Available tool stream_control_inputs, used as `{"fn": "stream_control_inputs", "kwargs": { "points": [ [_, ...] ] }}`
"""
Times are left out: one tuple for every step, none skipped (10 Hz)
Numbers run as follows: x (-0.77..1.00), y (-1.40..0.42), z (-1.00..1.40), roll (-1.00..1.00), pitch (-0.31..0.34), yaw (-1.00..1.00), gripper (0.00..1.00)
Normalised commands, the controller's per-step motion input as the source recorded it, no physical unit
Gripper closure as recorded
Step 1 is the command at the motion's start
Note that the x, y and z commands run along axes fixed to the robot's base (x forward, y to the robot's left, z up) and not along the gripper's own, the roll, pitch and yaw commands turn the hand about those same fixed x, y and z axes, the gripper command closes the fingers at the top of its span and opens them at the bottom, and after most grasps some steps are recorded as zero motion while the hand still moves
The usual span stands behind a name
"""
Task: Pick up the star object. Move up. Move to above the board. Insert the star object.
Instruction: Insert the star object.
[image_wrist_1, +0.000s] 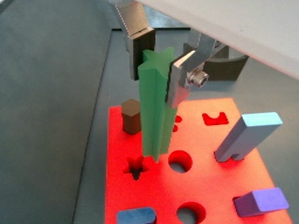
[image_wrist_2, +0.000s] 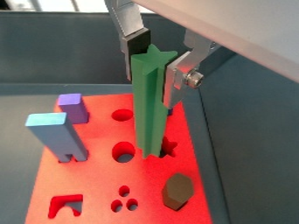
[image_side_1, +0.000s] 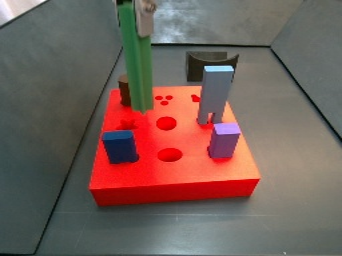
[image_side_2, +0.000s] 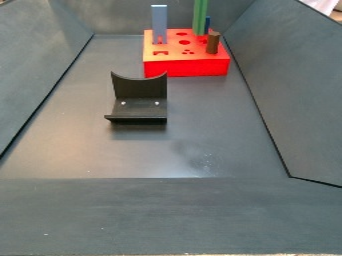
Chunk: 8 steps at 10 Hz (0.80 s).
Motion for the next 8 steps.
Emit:
{"fn": "stream_control_inputs", "kwargs": {
  "points": [
    [-0.18,-0.07,-0.21,0.00,-0.013,0.00,1.00],
    [-0.21,-0.13,-0.27,0.01,-0.020,0.00,1.00],
    [-0.20,-0.16,-0.18,0.02,0.000,0.00,1.00],
    [0.00,-0.01,-0.03,0.00,0.000,0.00,1.00],
    [0.00,-0.09,-0.09,0.00,0.000,0.00,1.00],
    [0.00,-0.06,-0.07,0.00,-0.011,0.00,1.00],
    [0.00,0.00,-0.04,0.00,0.000,0.00,1.00],
    [-0.01,-0.02,-0.18,0.00,0.000,0.00,1.00]
  ]
}}
